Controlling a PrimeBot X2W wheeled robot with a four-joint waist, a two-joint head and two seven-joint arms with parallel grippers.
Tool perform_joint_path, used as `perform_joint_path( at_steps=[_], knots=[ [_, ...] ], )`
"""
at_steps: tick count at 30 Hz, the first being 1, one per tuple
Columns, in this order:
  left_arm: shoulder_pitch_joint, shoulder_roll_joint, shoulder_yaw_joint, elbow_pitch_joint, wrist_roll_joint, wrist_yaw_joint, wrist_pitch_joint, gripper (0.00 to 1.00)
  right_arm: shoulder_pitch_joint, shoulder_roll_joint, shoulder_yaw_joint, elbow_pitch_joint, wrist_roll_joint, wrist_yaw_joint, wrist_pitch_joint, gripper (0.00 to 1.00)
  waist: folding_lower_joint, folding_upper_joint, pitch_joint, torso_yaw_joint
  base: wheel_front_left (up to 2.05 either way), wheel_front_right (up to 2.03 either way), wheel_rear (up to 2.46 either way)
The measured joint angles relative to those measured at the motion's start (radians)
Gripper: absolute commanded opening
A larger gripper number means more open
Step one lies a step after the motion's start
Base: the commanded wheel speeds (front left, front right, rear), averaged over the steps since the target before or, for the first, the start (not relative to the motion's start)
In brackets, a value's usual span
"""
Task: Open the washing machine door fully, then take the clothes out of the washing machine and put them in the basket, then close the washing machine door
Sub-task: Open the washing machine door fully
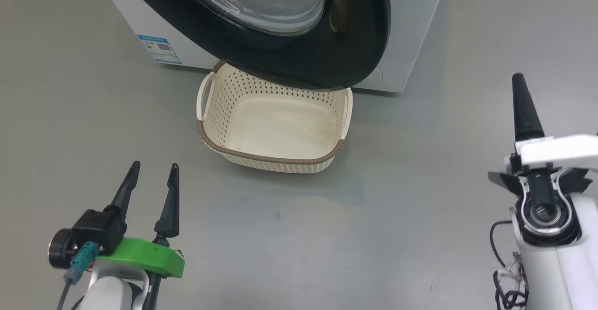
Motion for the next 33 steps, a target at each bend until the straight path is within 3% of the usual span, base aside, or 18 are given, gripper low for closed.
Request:
perform_joint_path(
  at_steps=[9, 12, 20, 33],
  knots=[
    [-0.030, 0.000, -0.025, -0.001, -0.010, 0.000, 0.000, 1.00, -0.192, -0.036, -0.020, -0.012, 0.093, -0.113, 0.179, 0.00, 0.0000, 0.0000, 0.051, 0.035, 0.00, 0.00, 0.00],
    [-0.042, 0.000, -0.035, -0.001, -0.016, 0.000, 0.000, 1.00, -0.244, -0.067, -0.019, -0.006, 0.096, -0.135, 0.232, 0.00, 0.0000, 0.0000, 0.065, 0.051, 0.00, 0.00, 0.00],
    [-0.063, -0.001, -0.037, 0.000, -0.027, 0.000, 0.000, 1.00, -0.389, -0.116, 0.010, 0.049, 0.102, -0.153, 0.355, 0.00, 0.0000, 0.0000, 0.103, 0.086, 0.00, 0.00, 0.00],
    [-0.091, -0.004, -0.057, 0.005, -0.053, 0.000, 0.000, 1.00, -0.536, -0.112, 0.045, 0.235, 0.135, -0.153, 0.508, 0.00, 0.0000, 0.0000, 0.150, 0.129, 0.00, 0.00, 0.00]
  ],
)
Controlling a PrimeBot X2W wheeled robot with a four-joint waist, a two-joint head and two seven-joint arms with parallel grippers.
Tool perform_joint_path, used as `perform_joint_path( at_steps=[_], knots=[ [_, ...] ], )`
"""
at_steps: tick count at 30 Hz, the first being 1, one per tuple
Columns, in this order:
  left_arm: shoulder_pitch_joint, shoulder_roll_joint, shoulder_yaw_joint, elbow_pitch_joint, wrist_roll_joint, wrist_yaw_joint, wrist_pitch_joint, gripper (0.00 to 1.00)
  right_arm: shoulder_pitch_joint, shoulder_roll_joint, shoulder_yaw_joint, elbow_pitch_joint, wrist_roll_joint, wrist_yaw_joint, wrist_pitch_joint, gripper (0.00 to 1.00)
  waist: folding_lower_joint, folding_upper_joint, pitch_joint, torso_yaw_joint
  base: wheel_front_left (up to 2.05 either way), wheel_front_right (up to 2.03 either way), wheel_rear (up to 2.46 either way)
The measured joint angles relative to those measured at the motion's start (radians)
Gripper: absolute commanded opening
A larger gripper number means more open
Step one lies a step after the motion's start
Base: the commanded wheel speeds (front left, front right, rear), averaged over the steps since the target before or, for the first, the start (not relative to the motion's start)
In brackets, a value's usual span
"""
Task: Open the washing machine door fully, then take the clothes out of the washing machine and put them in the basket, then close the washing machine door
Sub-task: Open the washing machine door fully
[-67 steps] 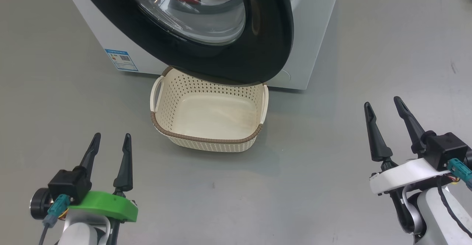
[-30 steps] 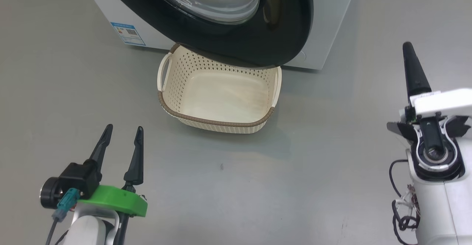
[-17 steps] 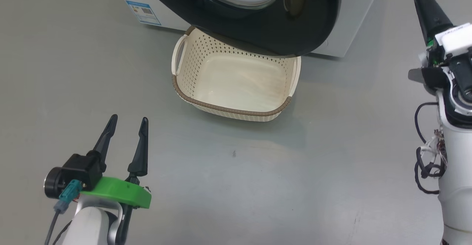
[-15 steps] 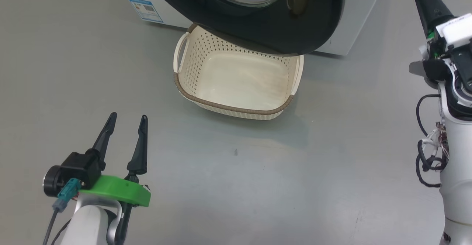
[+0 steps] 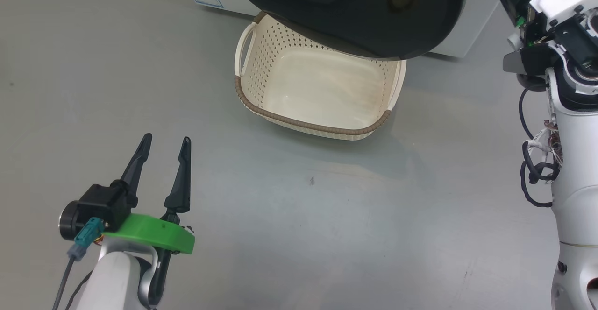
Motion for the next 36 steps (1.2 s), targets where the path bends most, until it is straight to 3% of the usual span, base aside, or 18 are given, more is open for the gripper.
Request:
perform_joint_path(
  at_steps=[20, 36],
  knots=[
    [-0.004, 0.000, 0.002, 0.019, 0.000, 0.000, 0.000, 1.00, -0.061, 0.034, -0.001, 0.167, 0.080, -0.001, 0.119, 0.00, 0.0000, 0.0000, -0.019, 0.011, 0.00, 0.00, 0.00],
    [-0.004, 0.002, 0.007, 0.033, 0.006, 0.000, 0.000, 1.00, -0.060, 0.057, 0.048, 0.198, 0.103, -0.001, 0.188, 0.00, 0.0000, 0.0000, -0.051, -0.004, 0.00, 0.00, 0.00]
  ],
)
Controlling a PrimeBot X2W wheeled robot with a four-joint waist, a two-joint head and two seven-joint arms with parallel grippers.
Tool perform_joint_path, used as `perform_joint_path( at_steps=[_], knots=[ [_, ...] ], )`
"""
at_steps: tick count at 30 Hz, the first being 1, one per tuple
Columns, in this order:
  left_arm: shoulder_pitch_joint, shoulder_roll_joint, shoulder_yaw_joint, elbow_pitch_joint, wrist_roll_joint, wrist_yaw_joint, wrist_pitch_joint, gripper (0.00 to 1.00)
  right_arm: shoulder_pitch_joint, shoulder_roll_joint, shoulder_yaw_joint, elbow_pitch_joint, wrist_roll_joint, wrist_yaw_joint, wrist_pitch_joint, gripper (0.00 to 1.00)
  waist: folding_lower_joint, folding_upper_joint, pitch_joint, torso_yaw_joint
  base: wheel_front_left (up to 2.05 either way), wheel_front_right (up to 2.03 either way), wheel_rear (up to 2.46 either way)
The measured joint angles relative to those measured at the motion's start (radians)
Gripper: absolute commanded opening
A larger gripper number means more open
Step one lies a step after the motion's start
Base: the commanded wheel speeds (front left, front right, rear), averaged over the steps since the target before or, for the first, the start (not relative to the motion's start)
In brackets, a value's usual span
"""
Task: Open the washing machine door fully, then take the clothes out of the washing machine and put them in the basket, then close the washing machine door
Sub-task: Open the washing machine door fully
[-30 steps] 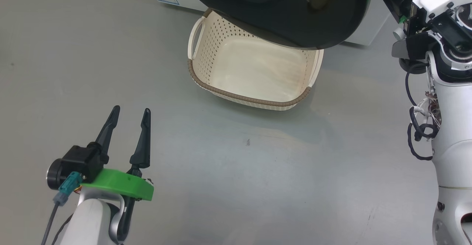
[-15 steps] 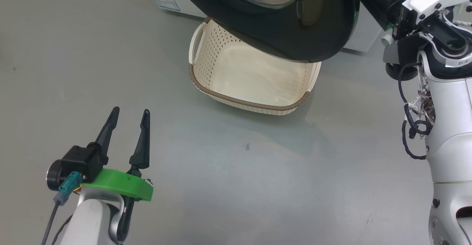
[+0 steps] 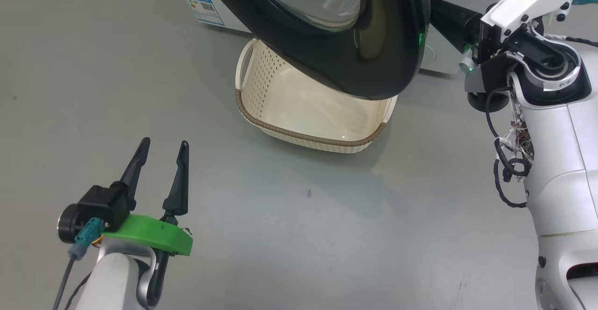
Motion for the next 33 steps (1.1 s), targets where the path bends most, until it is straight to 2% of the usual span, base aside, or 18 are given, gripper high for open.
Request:
perform_joint_path(
  at_steps=[19, 33],
  knots=[
    [0.019, 0.002, 0.011, 0.010, 0.020, 0.000, 0.000, 1.00, 0.089, 0.013, 0.077, 0.004, 0.002, 0.000, 0.043, 0.00, 0.0000, 0.0000, -0.075, -0.009, 0.00, 0.00, 0.00],
    [0.047, 0.002, 0.009, 0.017, 0.038, 0.000, 0.000, 1.00, 0.166, 0.026, 0.132, -0.031, 0.064, 0.000, 0.078, 0.00, 0.0000, 0.0000, -0.134, -0.013, 0.00, 0.00, 0.00]
  ],
)
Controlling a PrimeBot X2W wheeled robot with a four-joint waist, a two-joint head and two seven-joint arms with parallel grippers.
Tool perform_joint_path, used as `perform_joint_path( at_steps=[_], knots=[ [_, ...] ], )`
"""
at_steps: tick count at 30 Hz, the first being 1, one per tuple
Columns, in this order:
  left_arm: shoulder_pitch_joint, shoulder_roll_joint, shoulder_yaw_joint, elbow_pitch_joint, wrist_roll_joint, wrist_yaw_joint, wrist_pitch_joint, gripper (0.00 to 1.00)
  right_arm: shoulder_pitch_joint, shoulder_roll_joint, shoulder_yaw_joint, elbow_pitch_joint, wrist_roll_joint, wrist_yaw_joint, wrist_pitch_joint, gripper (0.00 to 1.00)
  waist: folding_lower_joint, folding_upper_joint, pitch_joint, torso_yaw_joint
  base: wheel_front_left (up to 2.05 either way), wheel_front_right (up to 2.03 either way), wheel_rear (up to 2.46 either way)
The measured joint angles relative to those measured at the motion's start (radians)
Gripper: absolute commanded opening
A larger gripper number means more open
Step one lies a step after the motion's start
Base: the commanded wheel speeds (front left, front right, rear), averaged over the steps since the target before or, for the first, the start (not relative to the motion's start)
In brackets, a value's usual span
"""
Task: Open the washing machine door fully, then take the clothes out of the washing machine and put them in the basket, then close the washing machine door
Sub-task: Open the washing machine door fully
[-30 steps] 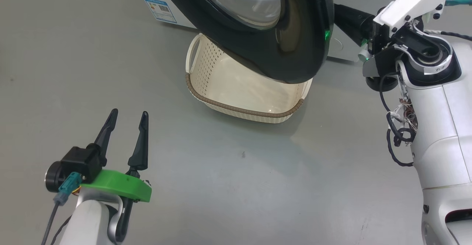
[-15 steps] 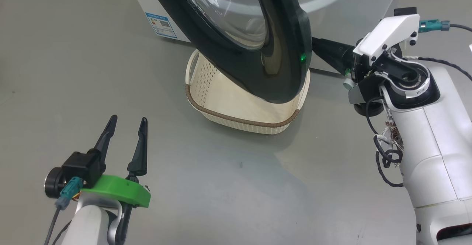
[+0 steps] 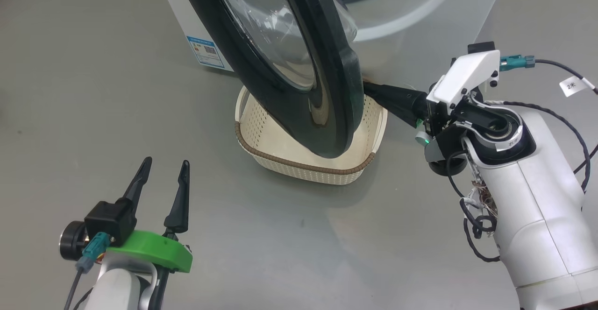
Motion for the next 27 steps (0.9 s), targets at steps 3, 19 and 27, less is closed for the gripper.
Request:
perform_joint_path(
  at_steps=[3, 19, 27],
  knots=[
    [0.002, 0.000, -0.005, 0.002, 0.001, 0.000, 0.000, 1.00, 0.023, 0.001, 0.013, -0.005, 0.012, 0.000, 0.007, 0.00, 0.0000, 0.0000, -0.015, 0.002, 0.00, 0.00, 0.00],
    [0.040, 0.000, -0.017, -0.009, 0.009, 0.000, 0.000, 1.00, 0.058, 0.002, 0.120, -0.040, 0.103, 0.000, -0.011, 0.00, 0.0000, 0.0000, -0.054, 0.025, 0.00, 0.00, 0.00],
    [0.040, -0.001, -0.042, -0.008, 0.010, 0.000, 0.000, 1.00, 0.058, 0.000, 0.185, -0.040, 0.145, -0.007, -0.039, 0.00, 0.0000, 0.0000, -0.051, 0.063, 0.00, 0.00, 0.00]
  ],
)
